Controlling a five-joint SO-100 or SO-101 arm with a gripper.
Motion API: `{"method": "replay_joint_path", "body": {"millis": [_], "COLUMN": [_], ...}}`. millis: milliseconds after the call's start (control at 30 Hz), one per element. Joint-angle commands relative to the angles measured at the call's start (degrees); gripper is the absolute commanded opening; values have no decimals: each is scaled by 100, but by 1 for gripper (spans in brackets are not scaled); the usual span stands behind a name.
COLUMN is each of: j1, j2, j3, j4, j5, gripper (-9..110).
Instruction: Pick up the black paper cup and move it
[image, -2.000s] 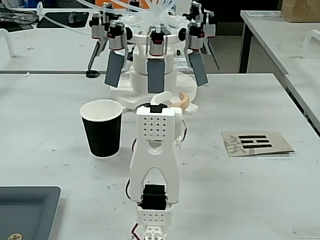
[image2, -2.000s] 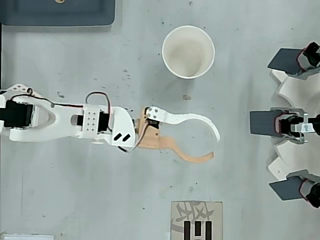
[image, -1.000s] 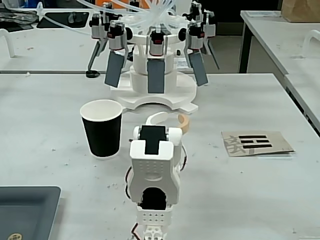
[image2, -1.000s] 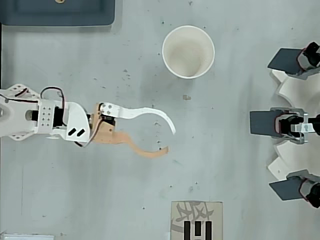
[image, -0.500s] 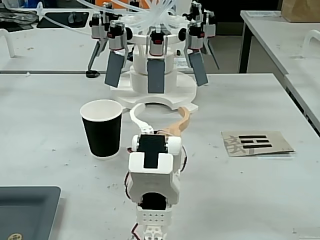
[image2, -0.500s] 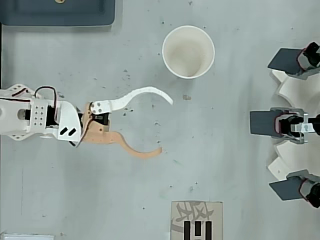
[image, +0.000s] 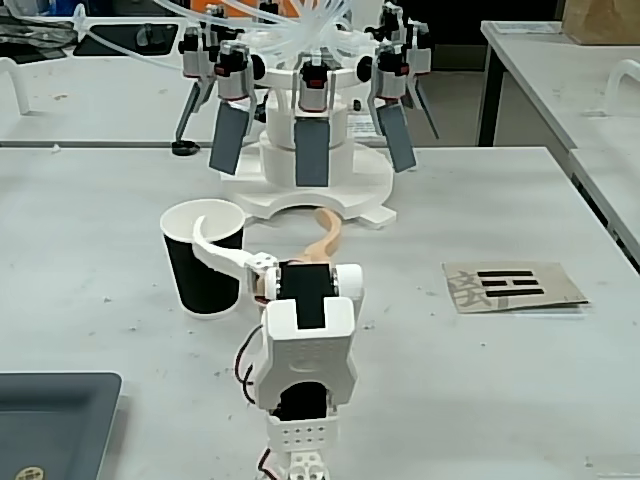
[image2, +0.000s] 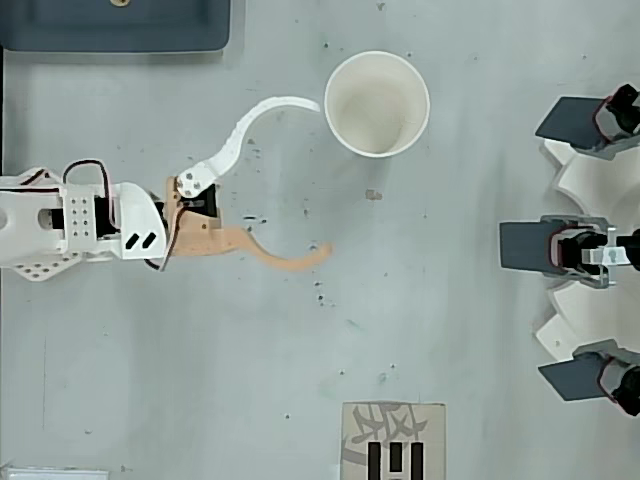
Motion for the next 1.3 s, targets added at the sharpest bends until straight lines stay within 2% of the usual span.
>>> {"method": "replay_joint_path", "body": {"millis": [0, 467, 1267], "j1": [-167, -694, -1037], "j2": [-97, -765, -3252], "j3": [79, -211, -3023], "j4": [-185, -272, -149], "j5": [-18, -290, -360], "gripper": [42, 45, 43]}}
